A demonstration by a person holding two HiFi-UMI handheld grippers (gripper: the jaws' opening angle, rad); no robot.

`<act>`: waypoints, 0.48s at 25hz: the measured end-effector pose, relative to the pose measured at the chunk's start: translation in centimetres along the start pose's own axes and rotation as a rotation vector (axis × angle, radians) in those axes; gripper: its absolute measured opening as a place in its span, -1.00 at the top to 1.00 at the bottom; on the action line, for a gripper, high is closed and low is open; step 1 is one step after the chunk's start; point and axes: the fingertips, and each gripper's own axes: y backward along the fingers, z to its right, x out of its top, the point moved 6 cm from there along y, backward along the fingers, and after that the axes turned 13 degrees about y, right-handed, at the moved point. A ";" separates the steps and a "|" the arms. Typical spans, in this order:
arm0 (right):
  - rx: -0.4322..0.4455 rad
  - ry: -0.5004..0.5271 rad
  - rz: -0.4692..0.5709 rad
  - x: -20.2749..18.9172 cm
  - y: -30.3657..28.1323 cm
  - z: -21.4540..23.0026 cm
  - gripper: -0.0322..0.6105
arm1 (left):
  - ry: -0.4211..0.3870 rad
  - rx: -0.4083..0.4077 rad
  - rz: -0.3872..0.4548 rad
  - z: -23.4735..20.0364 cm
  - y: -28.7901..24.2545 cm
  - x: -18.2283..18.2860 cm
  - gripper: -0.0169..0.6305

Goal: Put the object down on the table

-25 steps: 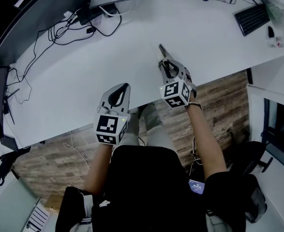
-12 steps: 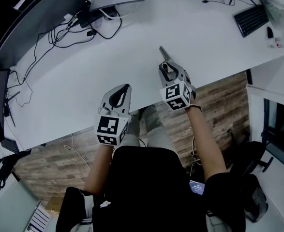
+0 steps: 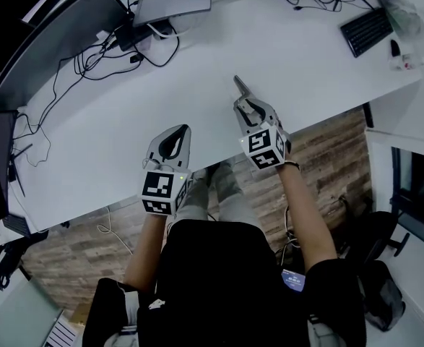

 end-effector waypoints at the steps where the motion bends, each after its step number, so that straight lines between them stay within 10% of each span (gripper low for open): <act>1: -0.004 -0.007 0.003 0.1 0.3 0.1 0.53 | -0.003 -0.002 0.004 0.1 0.1 0.2 0.91; 12: -0.076 -0.140 0.067 2.3 5.1 1.8 0.74 | -0.061 -0.042 0.052 1.6 0.8 3.1 0.91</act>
